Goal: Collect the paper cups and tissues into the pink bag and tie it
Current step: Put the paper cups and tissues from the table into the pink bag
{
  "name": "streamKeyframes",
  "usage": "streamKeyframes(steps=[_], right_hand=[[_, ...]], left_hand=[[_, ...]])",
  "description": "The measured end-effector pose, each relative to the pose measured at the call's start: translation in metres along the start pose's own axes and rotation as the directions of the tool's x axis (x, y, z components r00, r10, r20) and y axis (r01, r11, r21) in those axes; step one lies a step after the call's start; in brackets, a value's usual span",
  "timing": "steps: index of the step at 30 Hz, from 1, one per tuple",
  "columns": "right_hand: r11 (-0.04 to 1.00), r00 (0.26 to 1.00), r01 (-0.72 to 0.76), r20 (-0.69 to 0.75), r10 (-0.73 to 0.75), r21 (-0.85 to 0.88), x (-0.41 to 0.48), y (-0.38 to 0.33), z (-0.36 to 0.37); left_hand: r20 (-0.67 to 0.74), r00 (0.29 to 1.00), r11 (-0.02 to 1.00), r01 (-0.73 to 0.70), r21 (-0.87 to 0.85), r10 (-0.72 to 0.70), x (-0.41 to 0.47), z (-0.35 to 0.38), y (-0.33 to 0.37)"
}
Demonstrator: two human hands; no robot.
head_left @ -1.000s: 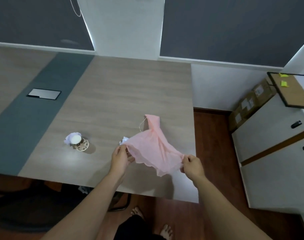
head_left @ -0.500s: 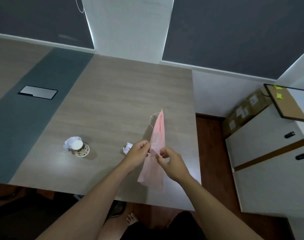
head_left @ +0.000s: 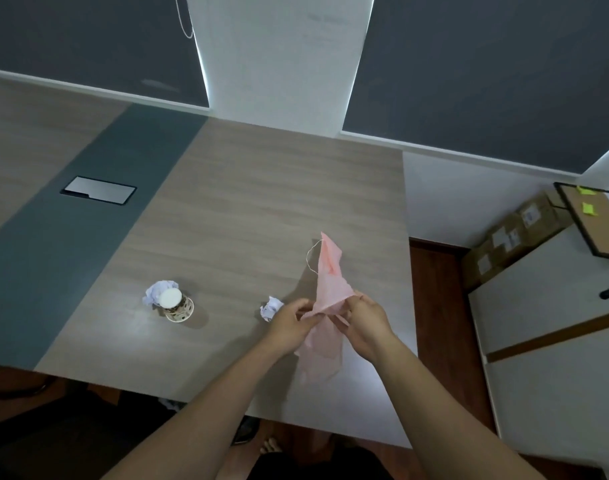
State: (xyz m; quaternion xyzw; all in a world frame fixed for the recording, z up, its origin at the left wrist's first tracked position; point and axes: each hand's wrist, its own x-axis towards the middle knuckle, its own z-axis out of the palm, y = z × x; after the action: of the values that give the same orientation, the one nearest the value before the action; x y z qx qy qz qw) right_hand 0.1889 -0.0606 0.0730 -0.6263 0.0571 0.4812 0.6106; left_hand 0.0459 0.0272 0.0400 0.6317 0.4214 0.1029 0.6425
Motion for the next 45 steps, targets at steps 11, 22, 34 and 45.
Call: streamKeyframes(steps=[11,22,34,45], right_hand=[[0.966,0.96,0.001,-0.269,-0.072,-0.258,0.021,-0.033,-0.014],[0.83,0.979,-0.15,-0.199,0.048,-0.537,0.042,-0.046,-0.054],[0.817,0.911,-0.338,0.055,0.409,-0.468,0.061,-0.03,-0.094],[0.855,0.918,-0.324,0.083,0.387,-0.404,0.066,-0.033,-0.087]], left_hand=[[-0.042,0.997,0.997,-0.063,0.041,0.065,0.02,-0.001,-0.012],[-0.108,0.992,0.998,0.059,-0.028,-0.061,0.034,-0.03,-0.009],[-0.386,0.882,0.697,0.457,0.553,-0.272,0.046,-0.055,-0.048],[-0.241,0.938,0.852,0.33,0.406,-0.248,0.094,-0.037,-0.063]])
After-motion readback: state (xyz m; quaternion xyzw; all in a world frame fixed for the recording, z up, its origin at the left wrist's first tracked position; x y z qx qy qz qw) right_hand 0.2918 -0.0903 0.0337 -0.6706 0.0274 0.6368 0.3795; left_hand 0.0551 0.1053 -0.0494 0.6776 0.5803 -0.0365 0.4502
